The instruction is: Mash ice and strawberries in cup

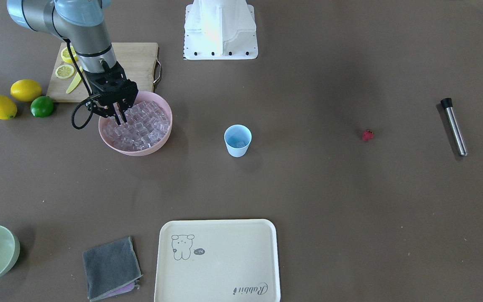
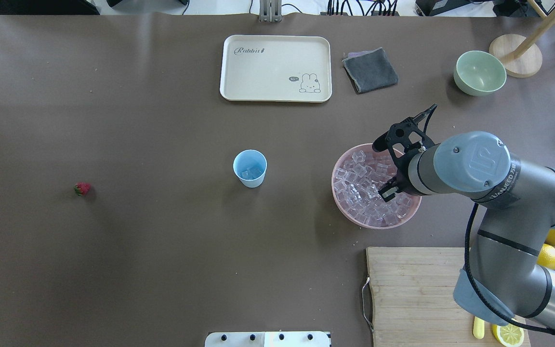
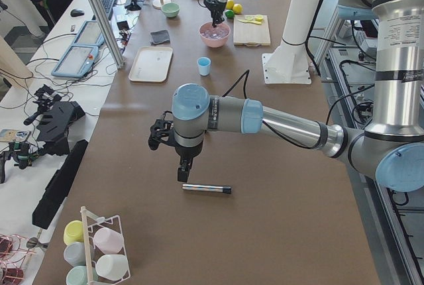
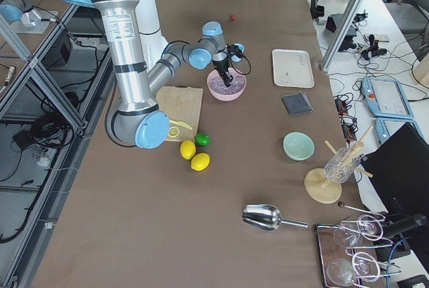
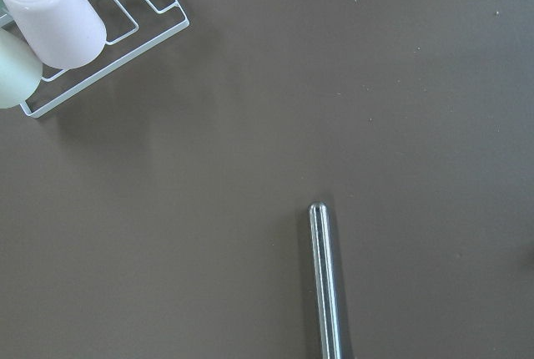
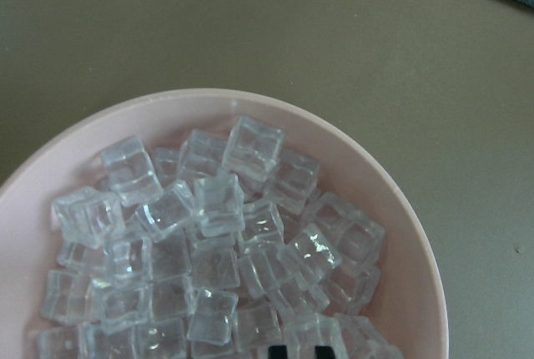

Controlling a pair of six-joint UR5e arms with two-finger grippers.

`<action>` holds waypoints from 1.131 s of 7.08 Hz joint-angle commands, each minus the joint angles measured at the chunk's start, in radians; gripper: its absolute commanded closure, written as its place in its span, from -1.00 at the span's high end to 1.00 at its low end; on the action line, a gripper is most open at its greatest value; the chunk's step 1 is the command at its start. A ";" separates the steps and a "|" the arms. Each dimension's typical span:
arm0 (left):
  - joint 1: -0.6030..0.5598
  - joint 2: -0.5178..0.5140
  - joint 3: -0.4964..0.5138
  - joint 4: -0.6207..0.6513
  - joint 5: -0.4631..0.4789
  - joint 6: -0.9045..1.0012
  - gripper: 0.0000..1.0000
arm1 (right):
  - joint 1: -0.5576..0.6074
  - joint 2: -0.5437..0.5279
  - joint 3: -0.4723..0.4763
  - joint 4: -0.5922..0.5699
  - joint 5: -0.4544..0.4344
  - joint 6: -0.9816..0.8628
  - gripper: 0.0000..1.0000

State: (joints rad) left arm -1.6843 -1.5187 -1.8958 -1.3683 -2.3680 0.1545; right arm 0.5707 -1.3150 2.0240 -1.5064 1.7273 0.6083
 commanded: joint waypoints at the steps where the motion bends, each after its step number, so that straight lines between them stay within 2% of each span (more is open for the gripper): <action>1: 0.002 -0.001 0.000 0.000 0.000 -0.001 0.98 | -0.011 0.063 0.002 -0.067 0.015 0.076 -0.31; 2: 0.003 -0.006 0.004 0.000 0.001 -0.001 0.98 | -0.056 0.060 0.001 -0.067 -0.039 0.106 -0.15; 3: 0.003 -0.011 0.009 0.000 0.001 -0.001 0.98 | -0.089 0.051 -0.010 -0.067 -0.070 0.119 -0.10; 8: 0.002 -0.009 -0.002 -0.001 0.001 -0.001 0.98 | -0.104 0.027 -0.015 -0.067 -0.084 0.119 -0.10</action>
State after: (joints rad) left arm -1.6826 -1.5286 -1.8959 -1.3686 -2.3669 0.1534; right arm 0.4710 -1.2802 2.0114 -1.5739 1.6457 0.7270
